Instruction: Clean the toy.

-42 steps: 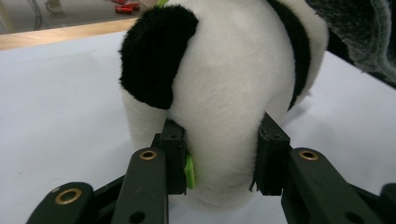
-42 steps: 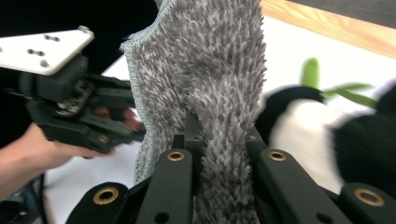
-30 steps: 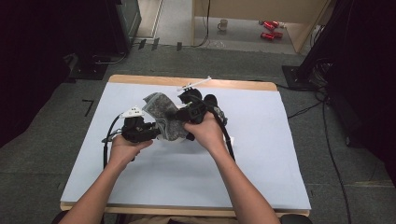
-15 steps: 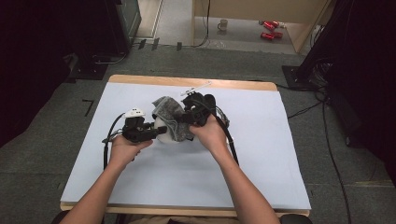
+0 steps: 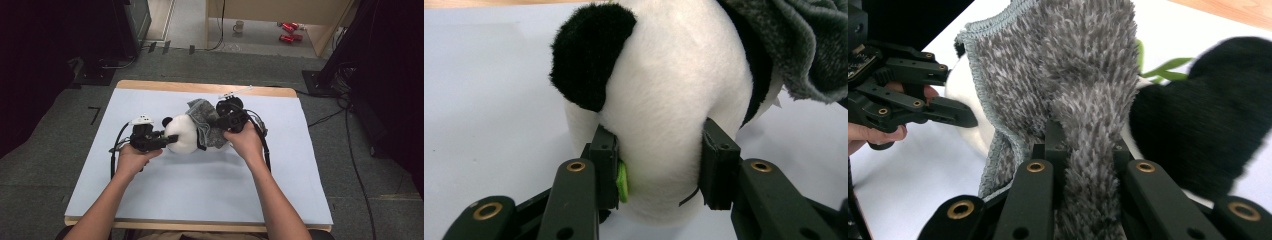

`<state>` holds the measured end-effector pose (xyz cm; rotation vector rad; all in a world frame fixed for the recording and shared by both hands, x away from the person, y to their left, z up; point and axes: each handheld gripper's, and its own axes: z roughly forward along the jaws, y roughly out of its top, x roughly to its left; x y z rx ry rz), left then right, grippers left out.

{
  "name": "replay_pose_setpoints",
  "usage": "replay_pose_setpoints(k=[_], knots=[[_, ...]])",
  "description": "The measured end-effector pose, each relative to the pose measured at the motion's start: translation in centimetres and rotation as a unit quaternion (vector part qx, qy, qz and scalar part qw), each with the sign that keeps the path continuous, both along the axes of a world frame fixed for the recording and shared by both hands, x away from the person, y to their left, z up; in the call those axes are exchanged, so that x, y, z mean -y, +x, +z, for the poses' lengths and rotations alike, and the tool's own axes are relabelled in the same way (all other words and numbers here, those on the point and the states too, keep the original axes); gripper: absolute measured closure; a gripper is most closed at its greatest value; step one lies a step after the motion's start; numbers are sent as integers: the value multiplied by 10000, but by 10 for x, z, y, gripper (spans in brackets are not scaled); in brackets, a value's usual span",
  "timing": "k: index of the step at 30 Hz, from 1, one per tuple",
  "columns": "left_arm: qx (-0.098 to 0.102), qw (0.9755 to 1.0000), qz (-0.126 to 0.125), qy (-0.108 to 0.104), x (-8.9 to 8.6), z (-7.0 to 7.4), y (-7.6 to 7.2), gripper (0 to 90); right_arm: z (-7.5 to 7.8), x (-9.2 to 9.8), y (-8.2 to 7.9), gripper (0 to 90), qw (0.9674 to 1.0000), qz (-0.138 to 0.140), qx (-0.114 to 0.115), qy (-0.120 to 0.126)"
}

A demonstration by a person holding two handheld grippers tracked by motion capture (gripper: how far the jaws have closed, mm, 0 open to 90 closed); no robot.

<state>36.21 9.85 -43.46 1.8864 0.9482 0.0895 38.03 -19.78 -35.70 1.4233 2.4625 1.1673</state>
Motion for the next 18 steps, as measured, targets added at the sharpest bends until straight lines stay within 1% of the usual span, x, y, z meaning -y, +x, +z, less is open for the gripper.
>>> replay_pose_setpoints(k=[6, 9, 18], knots=[[-20, 10000, 14, 4, -1, -1, 1, 594, 1, 16, 1, 803, 9998, -159, -38, 103], [7, 10000, 22, 25, -1, -2, 1, 594, 1, 24, 0, 803, 9996, -259, -11, 118], [-18, 10000, 23, -2, -1, -2, 2, 592, 1, 41, 1, 803, 9990, -431, -29, 116]])
